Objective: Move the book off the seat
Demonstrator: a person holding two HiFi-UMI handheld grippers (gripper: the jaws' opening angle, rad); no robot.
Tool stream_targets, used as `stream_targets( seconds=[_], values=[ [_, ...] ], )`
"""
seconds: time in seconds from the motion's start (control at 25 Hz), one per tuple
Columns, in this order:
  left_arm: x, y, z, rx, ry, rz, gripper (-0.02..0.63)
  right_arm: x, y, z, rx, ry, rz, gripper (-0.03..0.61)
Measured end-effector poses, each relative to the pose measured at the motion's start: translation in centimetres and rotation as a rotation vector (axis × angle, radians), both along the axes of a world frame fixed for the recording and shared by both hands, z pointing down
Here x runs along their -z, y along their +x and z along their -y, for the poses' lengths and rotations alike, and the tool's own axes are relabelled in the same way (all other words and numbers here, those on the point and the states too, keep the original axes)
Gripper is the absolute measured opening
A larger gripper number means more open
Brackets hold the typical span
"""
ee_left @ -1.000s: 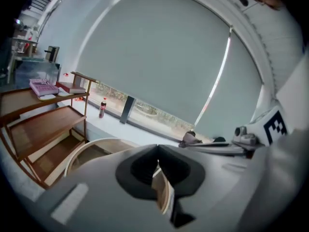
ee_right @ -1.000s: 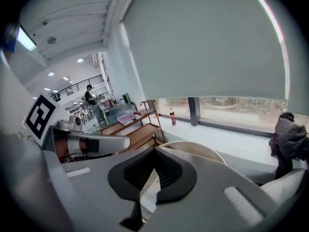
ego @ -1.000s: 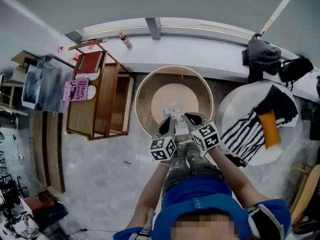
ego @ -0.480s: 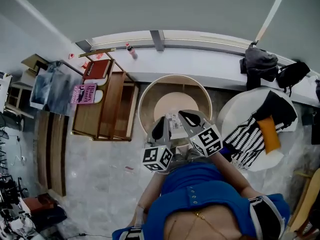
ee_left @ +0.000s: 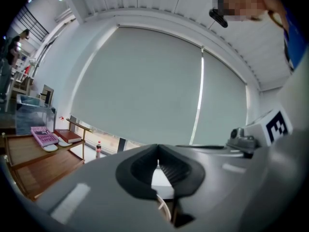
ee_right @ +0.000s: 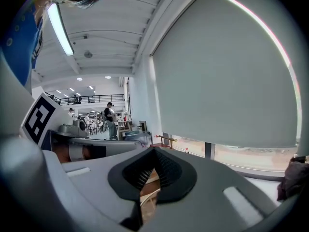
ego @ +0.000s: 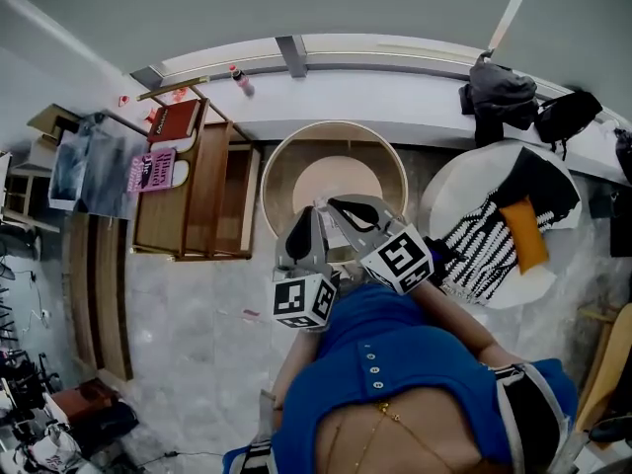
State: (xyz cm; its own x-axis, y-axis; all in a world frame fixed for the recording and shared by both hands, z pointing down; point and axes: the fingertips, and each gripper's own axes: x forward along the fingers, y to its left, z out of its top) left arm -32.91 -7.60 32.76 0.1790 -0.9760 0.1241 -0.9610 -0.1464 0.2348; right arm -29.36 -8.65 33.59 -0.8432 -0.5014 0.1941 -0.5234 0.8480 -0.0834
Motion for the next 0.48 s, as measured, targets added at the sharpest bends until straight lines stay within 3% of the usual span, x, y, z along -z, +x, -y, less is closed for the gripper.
stream_targets(
  seconds=[0.16,0.48],
  values=[
    [0.5,-0.2,-0.6,0.004,0.010,0.016,0.002,0.6,-0.6,-0.4,0.008,0.023,0.001,-0.002],
    [0.4,-1.0,-1.0,0.020,-0.018,-0.029,0.002,0.3,-1.5,-0.9,0.024,0.005,0.007,-0.002]
  ],
)
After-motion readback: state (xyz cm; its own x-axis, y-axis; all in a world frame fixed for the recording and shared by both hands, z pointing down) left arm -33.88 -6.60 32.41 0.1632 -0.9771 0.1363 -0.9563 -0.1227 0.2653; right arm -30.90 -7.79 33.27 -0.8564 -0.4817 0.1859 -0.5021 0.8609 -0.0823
